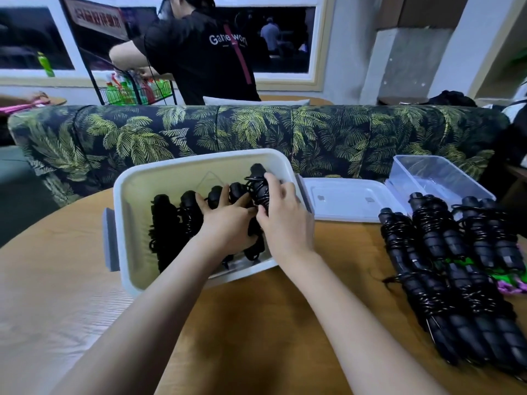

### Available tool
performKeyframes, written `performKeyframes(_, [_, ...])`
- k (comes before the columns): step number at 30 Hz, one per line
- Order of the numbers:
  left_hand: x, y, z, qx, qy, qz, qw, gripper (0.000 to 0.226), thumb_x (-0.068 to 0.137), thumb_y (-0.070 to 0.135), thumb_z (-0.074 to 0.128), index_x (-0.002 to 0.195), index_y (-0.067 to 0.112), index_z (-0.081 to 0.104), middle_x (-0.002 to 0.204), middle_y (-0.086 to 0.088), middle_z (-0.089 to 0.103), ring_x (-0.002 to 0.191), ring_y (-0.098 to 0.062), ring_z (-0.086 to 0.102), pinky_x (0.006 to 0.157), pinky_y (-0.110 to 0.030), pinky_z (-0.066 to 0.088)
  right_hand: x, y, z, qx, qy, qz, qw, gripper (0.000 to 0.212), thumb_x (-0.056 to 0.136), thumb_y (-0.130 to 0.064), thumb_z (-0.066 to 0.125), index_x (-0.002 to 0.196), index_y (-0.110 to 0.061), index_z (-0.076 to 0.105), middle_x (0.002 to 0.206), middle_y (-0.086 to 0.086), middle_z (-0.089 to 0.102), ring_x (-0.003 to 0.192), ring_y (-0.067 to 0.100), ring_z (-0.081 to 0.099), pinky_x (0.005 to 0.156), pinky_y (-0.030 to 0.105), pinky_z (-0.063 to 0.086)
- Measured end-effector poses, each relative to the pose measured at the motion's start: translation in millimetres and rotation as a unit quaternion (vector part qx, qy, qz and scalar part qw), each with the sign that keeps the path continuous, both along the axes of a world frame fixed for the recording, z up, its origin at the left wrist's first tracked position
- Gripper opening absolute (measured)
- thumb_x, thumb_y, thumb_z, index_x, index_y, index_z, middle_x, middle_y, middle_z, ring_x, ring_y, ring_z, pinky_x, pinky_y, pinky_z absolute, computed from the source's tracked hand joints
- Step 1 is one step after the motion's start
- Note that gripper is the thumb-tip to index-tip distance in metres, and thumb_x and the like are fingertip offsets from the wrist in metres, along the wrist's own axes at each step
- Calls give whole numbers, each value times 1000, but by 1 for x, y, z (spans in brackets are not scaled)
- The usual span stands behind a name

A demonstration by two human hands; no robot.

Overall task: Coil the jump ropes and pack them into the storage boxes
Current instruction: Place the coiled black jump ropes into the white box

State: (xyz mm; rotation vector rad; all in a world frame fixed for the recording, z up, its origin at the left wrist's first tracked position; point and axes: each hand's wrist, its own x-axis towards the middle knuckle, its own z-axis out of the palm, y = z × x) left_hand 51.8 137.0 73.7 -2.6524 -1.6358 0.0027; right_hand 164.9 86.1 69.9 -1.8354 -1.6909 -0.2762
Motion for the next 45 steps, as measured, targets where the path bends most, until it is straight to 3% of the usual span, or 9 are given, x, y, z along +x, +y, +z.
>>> performKeyframes(11, [-14, 0, 0, -11, -20, -15, 1000, 47, 91, 30, 57, 136, 43, 52, 160, 8, 18, 151, -35, 3, 102, -81, 6, -6, 15, 4, -54, -83, -15, 995, 36, 100, -40, 50, 130, -22, 39, 119, 1, 56, 117, 23, 48, 61, 33, 32])
performKeyframes(15, [-17, 1, 8, 53, -198, -7, 979, 19, 84, 30, 71, 102, 25, 76, 113, 4, 66, 115, -29, 57, 100, -54, 42, 3, 17, 2, -65, -116, 5, 991, 34, 101, -43, 47, 130, -25, 46, 118, -2, 56, 121, 23, 38, 61, 30, 34])
performKeyframes(19, [-24, 4, 11, 213, -318, -2, 924, 11, 80, 29, 70, 87, 23, 76, 84, 4, 74, 84, -27, 66, 93, -52, 46, 19, 9, -1, 8, -64, 140, 988, 43, 98, -25, 59, 140, -17, 53, 127, 0, 58, 123, 24, 41, 81, 38, 54])
performKeyframes(22, [-21, 7, 9, 208, -336, -51, 917, 36, 82, 37, 72, 112, 17, 71, 112, -1, 69, 105, -28, 62, 94, -47, 48, 40, -4, -13, 115, -16, 50, 992, 45, 95, -26, 58, 138, -14, 53, 141, 5, 51, 130, 30, 40, 103, 43, 42])
performKeyframes(24, [-15, 6, 6, 112, -278, -60, 952, 77, 80, 49, 75, 143, 13, 49, 148, -4, 49, 135, -25, 44, 111, -44, 36, 52, -13, -17, 13, 150, 33, 988, 58, 100, -39, 48, 152, -19, 32, 156, 0, 35, 142, 24, 29, 114, 39, 28])
performKeyframes(28, [-4, 2, 4, 35, -248, -77, 965, 107, 75, 50, 79, 156, 10, 21, 164, -6, 16, 150, -19, 16, 122, -35, 14, 50, -23, -20, -115, 460, 144, 868, 60, 103, -42, 41, 156, -26, 16, 152, -10, 32, 135, 2, 28, 104, 21, 23])
performKeyframes(35, [15, -3, 1, 68, -202, -61, 975, 114, 67, 42, 87, 155, 10, 23, 164, -6, 14, 150, -18, 16, 118, -31, 22, 48, -30, -22, -83, 448, 129, 881, 55, 105, -33, 40, 154, -21, 19, 149, 3, 40, 120, 2, 36, 93, 20, 29])
performKeyframes(40, [28, -6, 2, 114, -111, -66, 985, 110, 71, 45, 81, 154, 6, 21, 164, -9, 12, 146, -24, 21, 113, -28, 24, 44, -37, -15, -76, 447, 126, 882, 52, 105, -27, 42, 152, -18, 23, 141, 34, 40, 125, 40, 37, 101, 46, 32])
performKeyframes(45, [34, -2, 6, 113, -57, -63, 990, 106, 73, 56, 75, 149, 2, 27, 161, -13, 19, 134, -27, 32, 103, -32, 36, 46, -36, -17, -42, 455, 141, 878, 48, 104, -18, 46, 149, -18, 29, 131, 17, 56, 109, 18, 42, 88, 30, 40])
